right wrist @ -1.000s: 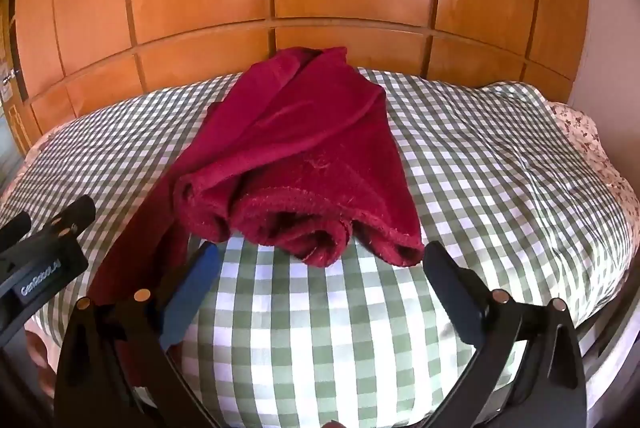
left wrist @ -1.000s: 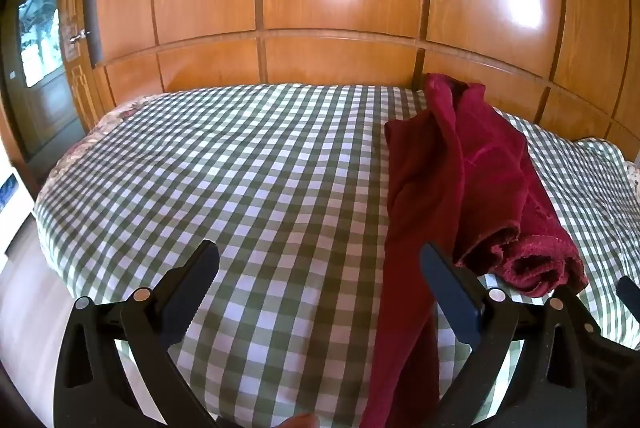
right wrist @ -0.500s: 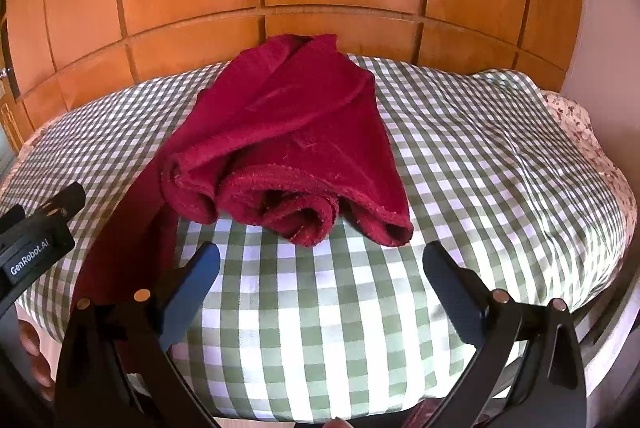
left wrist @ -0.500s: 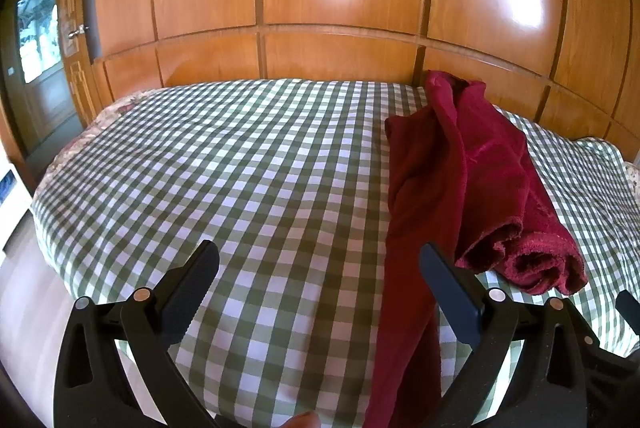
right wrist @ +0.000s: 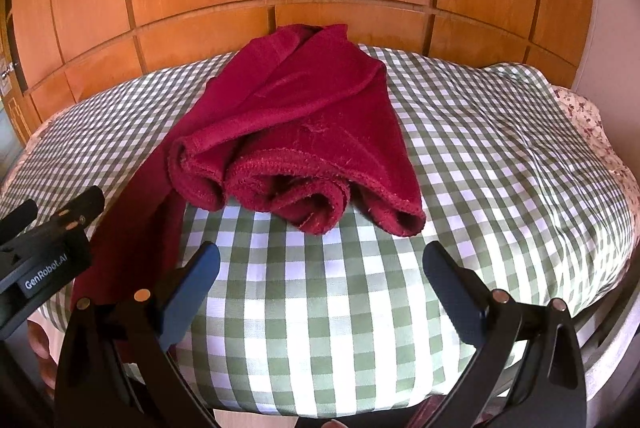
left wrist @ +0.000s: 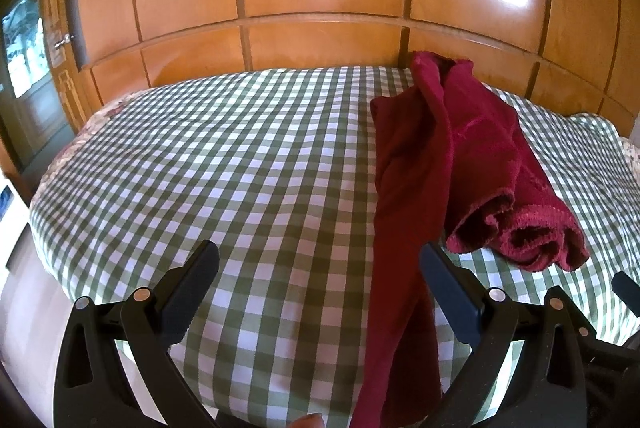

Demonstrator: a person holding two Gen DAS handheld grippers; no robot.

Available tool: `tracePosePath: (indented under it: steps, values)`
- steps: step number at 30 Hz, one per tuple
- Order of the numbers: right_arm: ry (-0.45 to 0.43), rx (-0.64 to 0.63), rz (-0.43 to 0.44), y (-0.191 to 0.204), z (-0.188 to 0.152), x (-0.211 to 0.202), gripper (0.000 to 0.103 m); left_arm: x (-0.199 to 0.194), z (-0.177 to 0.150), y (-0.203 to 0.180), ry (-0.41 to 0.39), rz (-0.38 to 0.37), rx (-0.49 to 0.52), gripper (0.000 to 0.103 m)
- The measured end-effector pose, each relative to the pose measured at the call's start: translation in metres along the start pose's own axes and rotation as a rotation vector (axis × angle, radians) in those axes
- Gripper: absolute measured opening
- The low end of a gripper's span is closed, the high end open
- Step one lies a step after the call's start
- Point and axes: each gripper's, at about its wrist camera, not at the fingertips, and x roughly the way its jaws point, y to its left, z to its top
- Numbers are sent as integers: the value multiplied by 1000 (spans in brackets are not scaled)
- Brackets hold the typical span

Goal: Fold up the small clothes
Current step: 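Move both grippers toward the crumpled dark red sweatshirt on the bed, then grasp the sweatshirt with the left gripper while the right gripper grasps it too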

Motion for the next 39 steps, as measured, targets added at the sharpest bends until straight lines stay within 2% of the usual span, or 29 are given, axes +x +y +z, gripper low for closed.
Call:
tracePosePath:
  steps: [14,20,27,39]
  values:
    - [17,-29,-7,5,-1,5,101,6,-6,-4,34,-35,37,99]
    - [27,-32,-16,7,-1,7,101,16,-11,-6,84,-66,52,99]
    - [19,-42,-20,9,-1,6,101,19,-16,-5,98,-72,51,99]
    - [37,-28,-6,5,2,14,101,35,-23,-7,168,-102,52,99]
